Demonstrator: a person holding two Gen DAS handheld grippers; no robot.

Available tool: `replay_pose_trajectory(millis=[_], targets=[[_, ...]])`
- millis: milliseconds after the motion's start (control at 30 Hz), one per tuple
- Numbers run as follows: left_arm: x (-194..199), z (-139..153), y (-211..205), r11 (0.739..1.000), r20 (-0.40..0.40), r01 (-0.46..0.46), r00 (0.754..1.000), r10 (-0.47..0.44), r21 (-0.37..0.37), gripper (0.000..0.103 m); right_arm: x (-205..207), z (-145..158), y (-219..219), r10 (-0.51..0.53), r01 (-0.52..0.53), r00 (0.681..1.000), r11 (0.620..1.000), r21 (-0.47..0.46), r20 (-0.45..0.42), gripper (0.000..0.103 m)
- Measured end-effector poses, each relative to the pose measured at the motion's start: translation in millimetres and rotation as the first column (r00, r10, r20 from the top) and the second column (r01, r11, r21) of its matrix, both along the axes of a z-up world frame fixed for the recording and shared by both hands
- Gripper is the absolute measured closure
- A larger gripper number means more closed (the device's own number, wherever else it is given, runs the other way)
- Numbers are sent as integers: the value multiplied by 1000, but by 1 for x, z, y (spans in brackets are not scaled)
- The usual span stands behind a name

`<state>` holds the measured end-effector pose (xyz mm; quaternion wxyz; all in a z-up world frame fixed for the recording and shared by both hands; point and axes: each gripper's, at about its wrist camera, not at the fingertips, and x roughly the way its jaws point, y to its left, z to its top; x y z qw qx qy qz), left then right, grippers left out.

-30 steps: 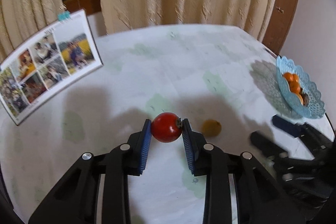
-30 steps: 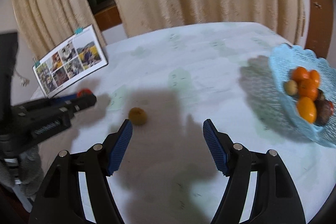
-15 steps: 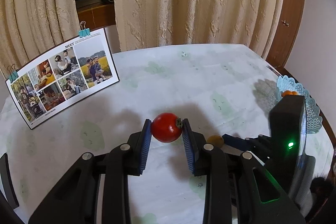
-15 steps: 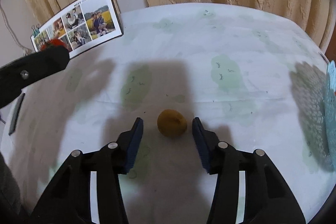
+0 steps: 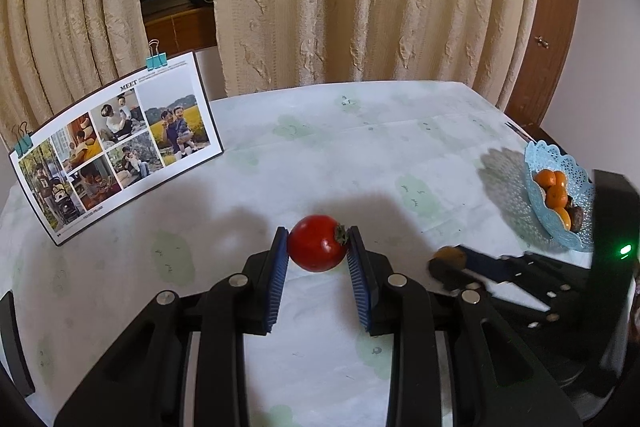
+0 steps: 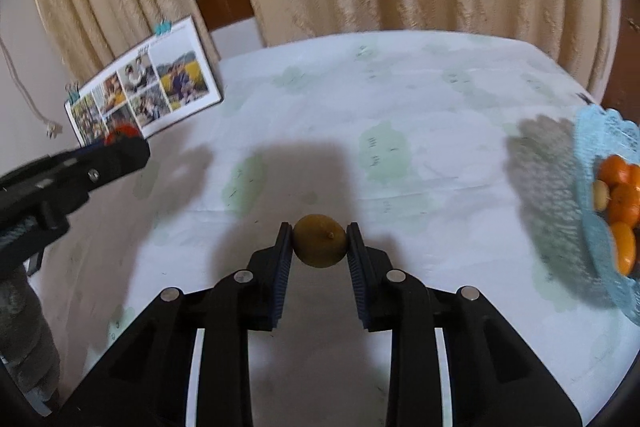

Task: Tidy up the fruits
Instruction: 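Grasp the small yellow-brown fruit with the right tool while the left tool holds the tomato, then carry the yellow-brown fruit into the basket and open the right tool while the left holds the tomato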

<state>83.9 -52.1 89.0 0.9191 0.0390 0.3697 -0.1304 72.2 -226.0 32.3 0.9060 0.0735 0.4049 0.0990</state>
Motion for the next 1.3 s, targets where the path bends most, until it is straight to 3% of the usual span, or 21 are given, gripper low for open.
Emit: replay_pose_trajectory(millis=[333, 600, 967, 1300], targets=[[-9, 1, -11, 999, 9, 33, 999, -33, 8, 73, -33, 31, -71, -169, 165, 982, 985, 47, 80, 75], [-16, 4, -17, 999, 18, 48, 999, -49, 9, 73, -61, 45, -131, -312, 306, 943, 950, 65, 115, 75], [-23, 6, -28, 997, 26, 72, 997, -73, 22, 73, -86, 43, -192, -445, 440, 890, 895, 72, 102, 75], [-29, 11, -46, 995, 31, 98, 995, -99, 23, 73, -90, 31, -211, -476, 469, 876, 877, 103, 71, 74]])
